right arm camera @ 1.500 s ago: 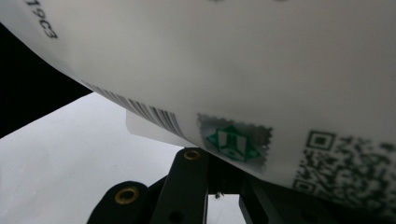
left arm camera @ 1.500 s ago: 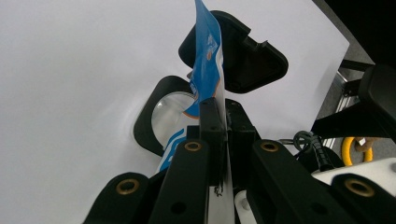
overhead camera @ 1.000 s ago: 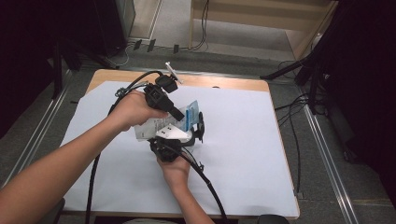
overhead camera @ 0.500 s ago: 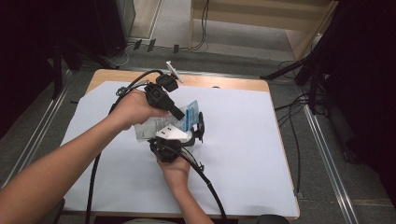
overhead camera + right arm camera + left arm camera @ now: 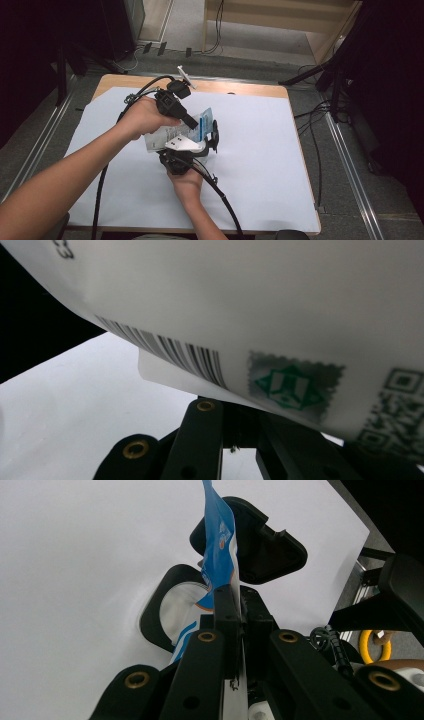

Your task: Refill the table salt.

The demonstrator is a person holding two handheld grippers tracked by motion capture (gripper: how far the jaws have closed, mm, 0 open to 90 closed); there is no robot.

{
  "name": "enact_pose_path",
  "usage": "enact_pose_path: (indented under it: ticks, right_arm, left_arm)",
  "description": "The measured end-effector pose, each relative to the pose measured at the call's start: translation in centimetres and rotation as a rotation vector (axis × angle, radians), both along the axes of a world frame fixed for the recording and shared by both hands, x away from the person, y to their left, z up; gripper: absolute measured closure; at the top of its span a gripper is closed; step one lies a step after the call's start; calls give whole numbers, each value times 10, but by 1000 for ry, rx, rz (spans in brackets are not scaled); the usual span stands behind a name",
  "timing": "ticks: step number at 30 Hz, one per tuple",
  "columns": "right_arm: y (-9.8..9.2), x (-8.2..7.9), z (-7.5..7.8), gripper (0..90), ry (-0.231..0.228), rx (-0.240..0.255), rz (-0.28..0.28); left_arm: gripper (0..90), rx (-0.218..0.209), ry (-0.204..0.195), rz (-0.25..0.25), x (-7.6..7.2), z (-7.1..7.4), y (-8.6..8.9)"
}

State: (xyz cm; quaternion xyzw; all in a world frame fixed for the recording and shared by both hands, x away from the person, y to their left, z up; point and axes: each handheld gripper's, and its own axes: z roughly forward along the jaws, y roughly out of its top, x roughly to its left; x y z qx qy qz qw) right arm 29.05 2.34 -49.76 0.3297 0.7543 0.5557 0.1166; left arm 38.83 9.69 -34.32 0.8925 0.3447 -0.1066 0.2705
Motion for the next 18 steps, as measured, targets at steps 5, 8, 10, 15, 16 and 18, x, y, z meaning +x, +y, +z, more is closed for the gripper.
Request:
enact_pose_path:
  ticks: [5, 8, 10, 15, 16, 18]
  right_arm:
    - [0, -1, 0, 900, -2, 2, 0]
    - [0, 0, 0, 900, -4, -1, -2]
    - [0, 0, 0, 900, -3, -3, -2]
    - [0, -1, 0, 900, -7, -2, 1]
    - [0, -1, 0, 900, -8, -2, 1]
    - [0, -1, 1, 900, -8, 2, 2]
  left_arm:
    - [896, -6, 1, 7, 0, 0, -1]
    - [896, -11, 2, 5, 0, 0, -1]
    - [896, -11, 3, 5, 0, -1, -1]
    - [895, -14, 7, 13, 1, -1, 0]
    - [895, -13, 8, 13, 1, -1, 0]
    - [895, -14, 14, 10, 1, -1, 0]
